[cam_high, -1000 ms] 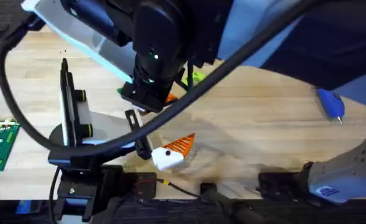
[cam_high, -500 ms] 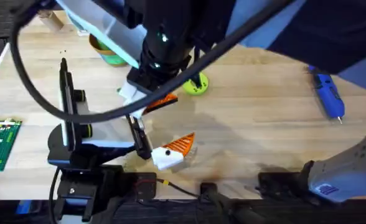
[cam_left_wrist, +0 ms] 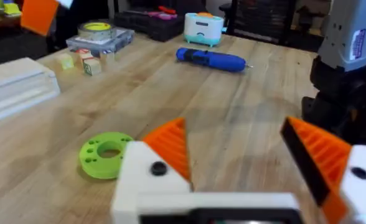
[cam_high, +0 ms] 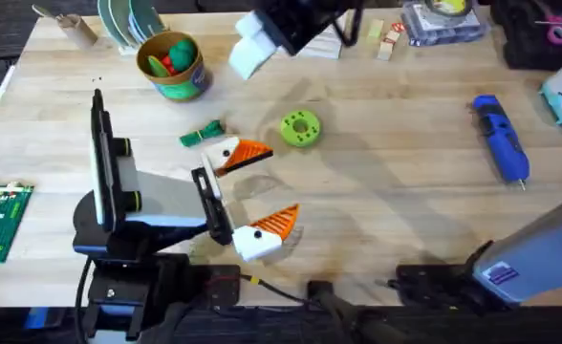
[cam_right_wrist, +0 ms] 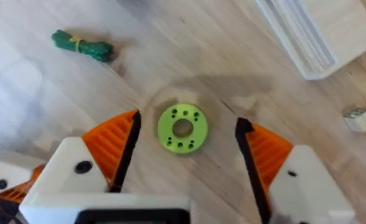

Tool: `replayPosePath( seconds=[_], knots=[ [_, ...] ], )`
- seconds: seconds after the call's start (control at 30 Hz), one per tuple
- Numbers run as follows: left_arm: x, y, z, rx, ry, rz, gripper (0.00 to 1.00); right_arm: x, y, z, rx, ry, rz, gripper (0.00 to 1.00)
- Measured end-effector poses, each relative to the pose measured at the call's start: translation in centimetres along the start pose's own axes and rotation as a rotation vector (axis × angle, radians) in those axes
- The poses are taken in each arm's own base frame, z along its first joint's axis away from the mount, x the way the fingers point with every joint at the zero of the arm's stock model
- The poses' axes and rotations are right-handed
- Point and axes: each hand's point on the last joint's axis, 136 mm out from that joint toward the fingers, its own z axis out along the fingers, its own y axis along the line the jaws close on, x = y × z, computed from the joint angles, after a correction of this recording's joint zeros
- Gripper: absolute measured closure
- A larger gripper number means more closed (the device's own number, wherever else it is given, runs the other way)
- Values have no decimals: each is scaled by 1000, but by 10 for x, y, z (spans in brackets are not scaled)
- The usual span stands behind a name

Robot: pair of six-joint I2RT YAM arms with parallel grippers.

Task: Pick up the gripper from the table and insert it into the empty holder that is missing its gripper. Then pick up a screw, insert it into the mounting hole, and use the screwdriver to tighten it. Finally, clean up the table by picking up the vegetable and placing it into the bucket.

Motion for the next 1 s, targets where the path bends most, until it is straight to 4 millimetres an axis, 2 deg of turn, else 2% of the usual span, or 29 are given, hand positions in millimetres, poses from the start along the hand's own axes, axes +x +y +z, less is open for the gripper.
replayPosePath(
  seconds=[0.07,0.13,0.23,0.3,0.37,0.4,0.53,0.67,0.8,1.0],
  knots=[
    [0,0,0,0,0,0,8,5,-24,-1,28,11,61,9],
    [0,0,0,0,0,1,186,10,-46,-4,53,21,122,9],
    [0,0,0,0,0,5,599,19,-84,-21,100,10,232,9],
    [0,0,0,0,0,7,793,25,-113,-46,146,-26,311,9],
    [0,0,0,0,0,7,943,33,-137,-77,192,-72,375,9],
    [0,0,0,0,0,8,983,38,-149,-96,220,-100,408,9],
    [0,0,0,0,0,8,984,62,-174,-165,313,-195,506,7],
    [0,0,0,0,0,8,985,95,-188,-218,404,-241,595,10],
    [0,0,0,0,0,8,985,141,-195,-245,473,-189,700,9],
    [0,0,0,0,0,8,985,195,-200,-260,528,-69,809,9]
  ],
)
